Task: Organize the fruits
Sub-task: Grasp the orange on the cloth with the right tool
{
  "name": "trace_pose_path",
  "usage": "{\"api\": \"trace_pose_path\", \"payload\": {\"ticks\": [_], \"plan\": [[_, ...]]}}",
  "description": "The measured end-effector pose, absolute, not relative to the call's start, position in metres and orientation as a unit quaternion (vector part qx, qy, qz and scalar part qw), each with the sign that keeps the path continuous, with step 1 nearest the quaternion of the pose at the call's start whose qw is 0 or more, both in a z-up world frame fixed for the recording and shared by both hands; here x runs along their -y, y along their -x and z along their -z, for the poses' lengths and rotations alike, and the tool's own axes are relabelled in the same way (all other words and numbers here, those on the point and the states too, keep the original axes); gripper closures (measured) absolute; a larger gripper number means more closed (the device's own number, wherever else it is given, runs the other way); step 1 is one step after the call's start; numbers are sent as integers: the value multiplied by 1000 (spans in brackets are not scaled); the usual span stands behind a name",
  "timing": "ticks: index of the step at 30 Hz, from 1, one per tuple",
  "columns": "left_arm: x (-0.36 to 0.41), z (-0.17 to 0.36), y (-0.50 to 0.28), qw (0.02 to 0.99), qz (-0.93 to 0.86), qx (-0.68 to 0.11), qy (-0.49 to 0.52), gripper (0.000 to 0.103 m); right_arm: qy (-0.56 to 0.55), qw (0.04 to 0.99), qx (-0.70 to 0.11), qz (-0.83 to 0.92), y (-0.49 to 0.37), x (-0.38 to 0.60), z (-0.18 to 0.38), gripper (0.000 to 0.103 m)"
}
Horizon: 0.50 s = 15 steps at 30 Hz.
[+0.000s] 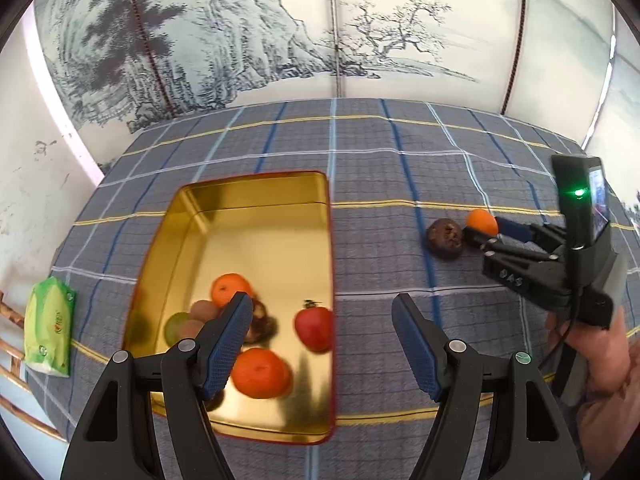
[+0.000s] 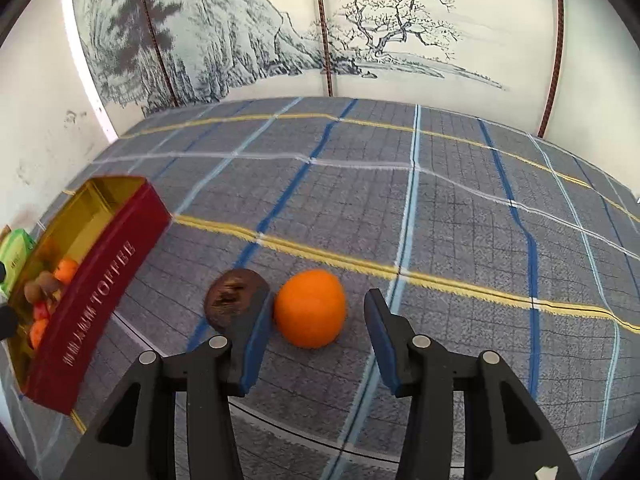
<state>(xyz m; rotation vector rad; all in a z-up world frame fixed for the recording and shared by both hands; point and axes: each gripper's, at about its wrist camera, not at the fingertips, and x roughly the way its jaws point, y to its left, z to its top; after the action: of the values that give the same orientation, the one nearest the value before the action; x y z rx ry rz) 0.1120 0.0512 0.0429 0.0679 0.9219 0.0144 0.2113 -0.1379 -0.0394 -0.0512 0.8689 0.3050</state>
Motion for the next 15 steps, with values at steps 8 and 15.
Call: {"api": "trace_pose_path", "payload": {"ticks": [8, 15], "plan": [[-28, -33, -119, 889, 13, -456, -46, 30, 42, 893, -423, -146, -221, 130, 42, 65], [-12, -26, -131, 884, 21, -464, -52, 30, 55, 892, -426, -144, -215, 137, 42, 70]]}}
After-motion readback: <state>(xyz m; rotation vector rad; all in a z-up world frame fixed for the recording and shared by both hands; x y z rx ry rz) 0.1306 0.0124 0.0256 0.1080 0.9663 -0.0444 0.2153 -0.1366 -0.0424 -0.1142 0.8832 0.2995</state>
